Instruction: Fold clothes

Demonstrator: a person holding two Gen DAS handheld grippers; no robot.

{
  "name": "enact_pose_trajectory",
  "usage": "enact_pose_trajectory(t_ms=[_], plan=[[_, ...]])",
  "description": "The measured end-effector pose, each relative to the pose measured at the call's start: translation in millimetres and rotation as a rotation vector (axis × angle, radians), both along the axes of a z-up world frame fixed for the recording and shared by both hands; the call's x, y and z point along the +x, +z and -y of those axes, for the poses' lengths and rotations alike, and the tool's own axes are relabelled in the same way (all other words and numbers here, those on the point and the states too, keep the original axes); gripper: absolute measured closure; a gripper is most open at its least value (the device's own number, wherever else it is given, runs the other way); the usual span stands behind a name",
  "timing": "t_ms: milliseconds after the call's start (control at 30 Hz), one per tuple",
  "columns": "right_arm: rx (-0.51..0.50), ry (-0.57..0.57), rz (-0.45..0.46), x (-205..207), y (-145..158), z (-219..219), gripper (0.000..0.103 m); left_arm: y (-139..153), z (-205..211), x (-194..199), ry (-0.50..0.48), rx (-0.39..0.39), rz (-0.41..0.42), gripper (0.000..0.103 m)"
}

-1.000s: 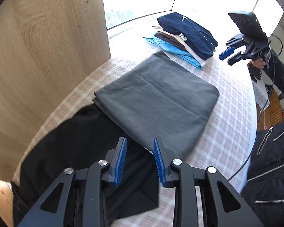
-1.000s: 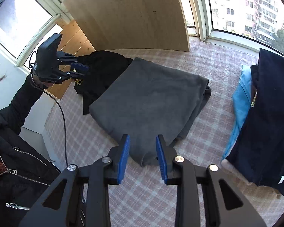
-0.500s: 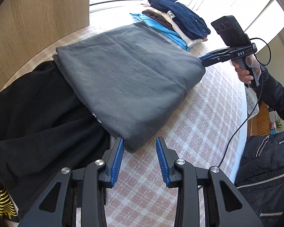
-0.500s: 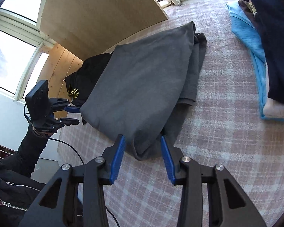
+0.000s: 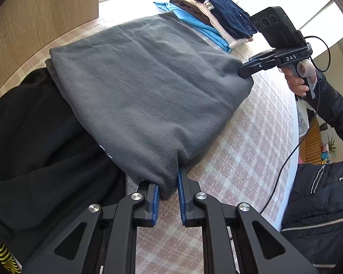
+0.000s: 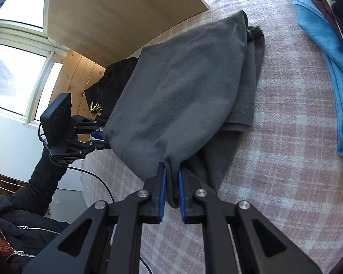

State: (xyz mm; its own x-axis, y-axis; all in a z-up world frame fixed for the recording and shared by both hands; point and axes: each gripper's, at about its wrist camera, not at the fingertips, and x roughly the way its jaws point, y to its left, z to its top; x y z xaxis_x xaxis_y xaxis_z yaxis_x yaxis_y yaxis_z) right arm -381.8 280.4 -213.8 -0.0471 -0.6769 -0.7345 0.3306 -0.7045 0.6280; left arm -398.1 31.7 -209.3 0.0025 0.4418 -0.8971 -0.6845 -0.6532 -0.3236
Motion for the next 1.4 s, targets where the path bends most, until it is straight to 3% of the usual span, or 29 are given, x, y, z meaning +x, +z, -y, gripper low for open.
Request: enact_pose_trajectory(t_ms=[100, 167, 300, 433, 600, 1000, 1100, 1267, 1300, 1333, 1400], plan=[[0.133, 0.065, -0.111, 4.1, 29.0, 11.6, 0.094, 16.0, 1.0, -1.8, -0.018, 0.005, -0.029, 0.092], [0.151, 0.052, -0.112, 7.6, 29.8, 4.0, 0.094, 20.4, 3.6, -2.4, -0.019, 0.008, -0.037, 0.092], [0.188, 0.026, -0.113, 14.7, 31.3, -11.2, 0.09, -4.8, 2.6, 0.9, -0.021, -0.051, 0.025, 0.092], [0.208, 0.025, -0.108, 24.6, 25.4, -21.8, 0.09, -13.1, -1.3, 2.9, -0.023, -0.057, 0.04, 0.092], [0.243, 0.116, -0.161, 40.3, 8.1, -10.3, 0.09, -11.6, -0.1, -1.0, -0.018, -0.06, 0.058, 0.092], [0.358, 0.345, -0.301, 49.0, 9.5, 22.9, 0.09, -11.5, -10.2, -9.5, -0.03, -0.097, 0.073, 0.091], [0.396, 0.4, -0.327, 46.1, 8.1, 30.2, 0.081, -11.5, -11.7, -10.9, -0.029, -0.102, 0.08, 0.091], [0.412, 0.495, -0.321, 42.0, 4.5, 39.5, 0.08, -11.9, -15.7, -13.7, -0.036, -0.117, 0.084, 0.091], [0.412, 0.511, -0.314, 41.0, 3.7, 41.3, 0.082, -11.8, -16.2, -14.1, -0.036, -0.119, 0.084, 0.091], [0.406, 0.518, -0.3, 39.1, 2.4, 41.6, 0.093, -11.7, -16.7, -14.4, -0.035, -0.12, 0.083, 0.091], [0.378, 0.506, -0.266, 35.5, 0.7, 37.3, 0.096, -11.4, -17.6, -15.0, -0.034, -0.124, 0.082, 0.091]])
